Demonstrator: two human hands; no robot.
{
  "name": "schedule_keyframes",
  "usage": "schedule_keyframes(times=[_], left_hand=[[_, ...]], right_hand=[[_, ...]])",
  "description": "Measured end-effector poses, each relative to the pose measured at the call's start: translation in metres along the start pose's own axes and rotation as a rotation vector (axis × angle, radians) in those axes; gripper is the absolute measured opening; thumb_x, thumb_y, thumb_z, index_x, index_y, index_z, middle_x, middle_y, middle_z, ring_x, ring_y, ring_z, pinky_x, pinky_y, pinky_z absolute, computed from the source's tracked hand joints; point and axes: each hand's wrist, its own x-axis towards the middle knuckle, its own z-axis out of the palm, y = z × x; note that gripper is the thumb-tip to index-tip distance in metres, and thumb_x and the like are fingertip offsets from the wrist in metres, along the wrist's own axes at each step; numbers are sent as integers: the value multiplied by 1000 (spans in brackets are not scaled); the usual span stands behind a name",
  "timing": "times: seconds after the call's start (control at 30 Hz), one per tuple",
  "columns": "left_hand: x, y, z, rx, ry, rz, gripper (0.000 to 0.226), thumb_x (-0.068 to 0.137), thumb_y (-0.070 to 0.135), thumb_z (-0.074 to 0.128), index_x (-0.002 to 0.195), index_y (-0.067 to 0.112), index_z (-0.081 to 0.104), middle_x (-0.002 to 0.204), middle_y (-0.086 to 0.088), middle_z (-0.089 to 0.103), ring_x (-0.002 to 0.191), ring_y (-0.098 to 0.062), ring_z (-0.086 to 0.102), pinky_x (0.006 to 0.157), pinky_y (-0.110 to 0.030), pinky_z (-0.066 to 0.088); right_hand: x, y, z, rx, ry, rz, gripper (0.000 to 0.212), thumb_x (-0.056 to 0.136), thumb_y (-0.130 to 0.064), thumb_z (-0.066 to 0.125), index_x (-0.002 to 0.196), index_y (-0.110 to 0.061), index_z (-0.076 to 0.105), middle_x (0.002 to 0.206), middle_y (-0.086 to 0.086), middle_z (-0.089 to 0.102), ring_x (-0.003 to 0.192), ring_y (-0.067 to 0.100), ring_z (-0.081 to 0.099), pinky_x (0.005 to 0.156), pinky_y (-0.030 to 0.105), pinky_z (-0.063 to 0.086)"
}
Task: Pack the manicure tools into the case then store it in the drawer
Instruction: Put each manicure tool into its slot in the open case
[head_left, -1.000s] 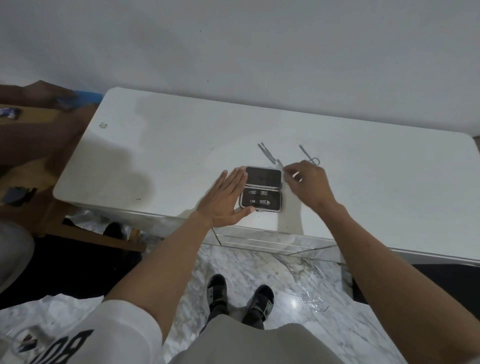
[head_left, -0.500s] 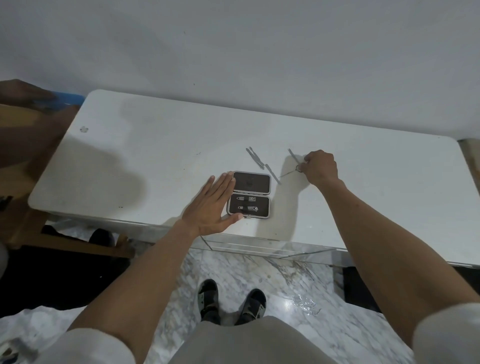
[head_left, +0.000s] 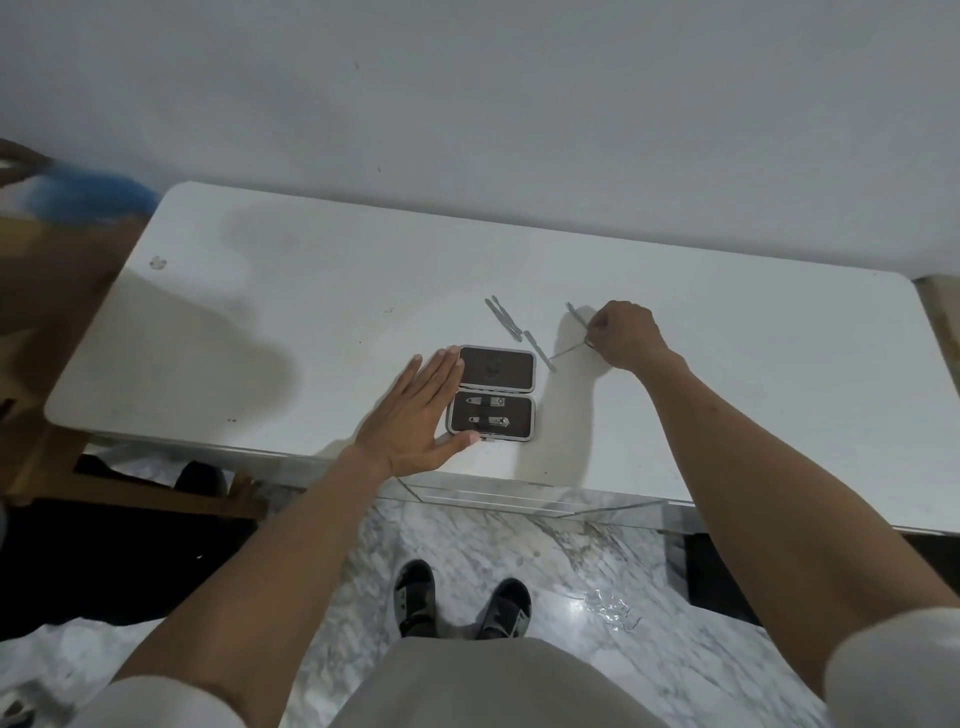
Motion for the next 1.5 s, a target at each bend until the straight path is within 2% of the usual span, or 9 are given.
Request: schedule_keyframes(times=[0.2,0.43,0.6,0.7,0.9,1.03,1.17,1.33,1.5], left_hand=[[0,0,0,-11,6,1,96,97,71,29,160,4,4,169,-10,-2,157,-18,-7,127,-42,0],[0,1,-2,-22,-1,-4,97,96,73,28,160,4,3,170,-10,-3,157,-18,-7,127,-44,3],[0,1,-1,-25,12,0,97,96,73,27,160,4,5,169,-10,-2,157,-19,-5,127,-45,4],[0,0,-1,-19,5,-2,96,97,73,27,160,4,4,170,-10,-2,157,-19,-5,127,-46,6],[1,0,-1,-14,-13,-10,96,97,72,28,161,5,2,170,-9,-5,156,-17,-9,127,-44,2],[1,0,-1,-12,-10,-8,96,97,72,28,161,5,1,170,-9,-6,156,-17,-9,127,-43,1],[1,0,-1,-20,-12,-9,96,97,72,28,161,6,2,170,-9,-5,156,-17,-9,127,-43,1],[2,0,0,-32,-13,-14,96,97,72,28,161,6,2,170,-8,-4,156,-17,-9,128,-45,4],[2,1,-2,-34,-19,-14,96,96,73,28,161,6,2,170,-8,-5,156,-16,-9,127,-43,2]], right_hand=[[7,-6,7,-31,130,-35,28,87,-32,61,112,-19,66,115,10,56,106,29,57,79,35,46],[17,-17,5,-172,-15,-69,11,81,-13,51,71,-12,54,81,9,54,78,30,52,55,28,36],[19,-18,8,-361,-21,-123,31,93,-27,49,108,-2,56,109,17,55,106,36,53,82,37,39],[18,-15,10,-387,30,-202,28,92,-23,48,110,-2,55,112,17,59,103,36,55,83,38,39],[15,-17,7,-243,57,-253,28,92,-32,55,115,-18,57,108,8,63,105,29,57,79,34,40],[17,-24,7,-220,21,-199,14,91,-24,56,97,-16,66,94,5,62,91,28,60,69,30,44],[20,-27,9,-288,-87,-149,20,91,-17,46,72,-10,47,76,9,55,77,30,58,54,27,34],[20,-25,-4,-82,-124,-165,24,95,-30,42,101,-9,52,92,11,62,80,31,62,71,37,52],[6,-29,-22,228,-159,-211,14,92,-27,56,97,-17,63,86,3,70,66,19,63,52,24,45]])
